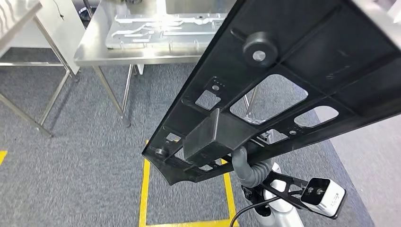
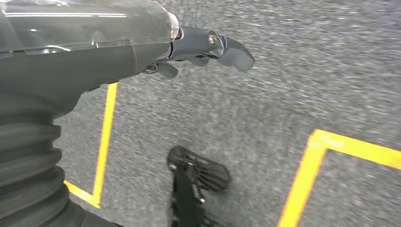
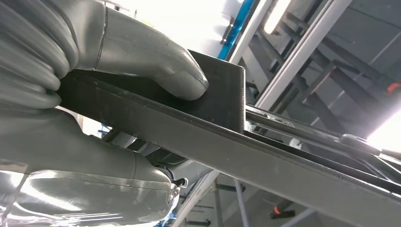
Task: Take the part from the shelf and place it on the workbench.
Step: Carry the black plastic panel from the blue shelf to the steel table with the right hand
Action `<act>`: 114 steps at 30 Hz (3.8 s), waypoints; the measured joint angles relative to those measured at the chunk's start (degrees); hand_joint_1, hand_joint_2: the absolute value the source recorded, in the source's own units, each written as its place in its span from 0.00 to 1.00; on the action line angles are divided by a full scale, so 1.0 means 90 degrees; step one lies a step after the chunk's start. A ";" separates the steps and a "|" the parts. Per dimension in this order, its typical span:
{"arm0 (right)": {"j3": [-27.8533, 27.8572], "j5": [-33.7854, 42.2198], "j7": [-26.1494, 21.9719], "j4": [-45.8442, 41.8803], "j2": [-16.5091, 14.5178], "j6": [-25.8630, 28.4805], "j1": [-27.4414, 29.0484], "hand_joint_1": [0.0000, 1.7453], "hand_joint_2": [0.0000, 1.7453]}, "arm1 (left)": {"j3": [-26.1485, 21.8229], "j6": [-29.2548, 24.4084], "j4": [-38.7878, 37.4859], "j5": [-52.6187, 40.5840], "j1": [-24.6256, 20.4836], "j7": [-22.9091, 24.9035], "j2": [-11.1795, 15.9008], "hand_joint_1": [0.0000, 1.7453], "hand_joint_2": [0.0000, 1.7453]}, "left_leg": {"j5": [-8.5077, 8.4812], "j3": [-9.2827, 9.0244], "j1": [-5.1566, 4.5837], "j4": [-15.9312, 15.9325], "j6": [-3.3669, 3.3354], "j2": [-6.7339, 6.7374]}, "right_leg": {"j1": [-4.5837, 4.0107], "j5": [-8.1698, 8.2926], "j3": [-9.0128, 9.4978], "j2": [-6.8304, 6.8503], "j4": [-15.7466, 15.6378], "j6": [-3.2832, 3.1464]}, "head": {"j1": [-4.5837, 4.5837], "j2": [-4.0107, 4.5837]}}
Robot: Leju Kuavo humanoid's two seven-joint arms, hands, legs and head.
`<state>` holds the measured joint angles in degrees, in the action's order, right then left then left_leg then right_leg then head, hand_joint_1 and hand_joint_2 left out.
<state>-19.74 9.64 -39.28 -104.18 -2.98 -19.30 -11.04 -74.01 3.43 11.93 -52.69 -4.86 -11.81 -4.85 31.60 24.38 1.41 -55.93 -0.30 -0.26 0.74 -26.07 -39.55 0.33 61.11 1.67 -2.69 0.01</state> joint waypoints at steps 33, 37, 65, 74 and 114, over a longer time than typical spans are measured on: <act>0.0018 -0.0027 0.0061 0.0110 0.0011 0.0002 -0.0033 1.00 1.00 | -0.0041 -0.0018 0.0000 0.0031 -0.0048 -0.0012 -0.0022 0.00 1.00 | -0.0106 0.0365 -0.0050 -0.0087 0.0072 0.0023 | -0.0011 0.0216 0.0400 -0.0029 -0.0277 -0.0053 | -0.0003 -0.0001; 0.0020 -0.0039 0.0070 0.0110 0.0011 0.0003 -0.0031 1.00 1.00 | -0.0041 -0.0016 0.0000 0.0031 -0.0051 -0.0016 -0.0022 0.00 1.00 | -0.0080 0.0331 -0.0039 -0.0051 0.0120 0.0033 | -0.0026 0.0174 0.0396 -0.0041 -0.0266 -0.0130 | -0.0002 -0.0001; 0.0163 0.0044 0.0174 0.0072 0.0022 -0.0105 0.0015 1.00 1.00 | -0.0111 -0.0032 0.0000 0.0058 -0.0037 -0.0040 -0.0066 0.00 1.00 | -0.0099 0.0296 -0.0092 -0.0146 0.0025 -0.0016 | -0.0067 0.0310 0.0232 -0.0060 -0.0289 -0.0178 | 0.0000 -0.0001; 0.0187 -0.0118 0.0315 0.0071 0.0021 0.0016 0.0010 1.00 1.00 | -0.0116 -0.0031 -0.0002 0.0094 -0.0030 -0.0052 -0.0083 0.00 1.00 | 0.0467 0.1609 -0.0071 -0.1887 0.0169 -0.0003 | -0.0050 -0.0049 0.0808 -0.0103 -0.0400 -0.0362 | -0.0002 0.0001; 0.1043 -0.1798 0.0773 0.0879 0.0183 0.1996 -0.0050 1.00 1.00 | -0.0175 -0.0019 -0.0002 0.0167 0.0005 -0.0146 -0.0117 0.00 1.00 | -0.0777 0.1138 -0.0064 -0.0280 -0.0072 -0.0015 | -0.0033 -0.0408 0.1098 -0.0074 -0.0212 -0.0043 | 0.0002 0.0001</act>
<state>-10.35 -6.54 -32.32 -96.27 -1.33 -1.33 -11.49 -75.59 3.26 11.91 -51.19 -4.81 -13.13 -5.90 24.60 34.62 0.83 -58.44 -0.95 -0.39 0.45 -29.74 -29.67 -0.34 59.20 1.28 -2.67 0.02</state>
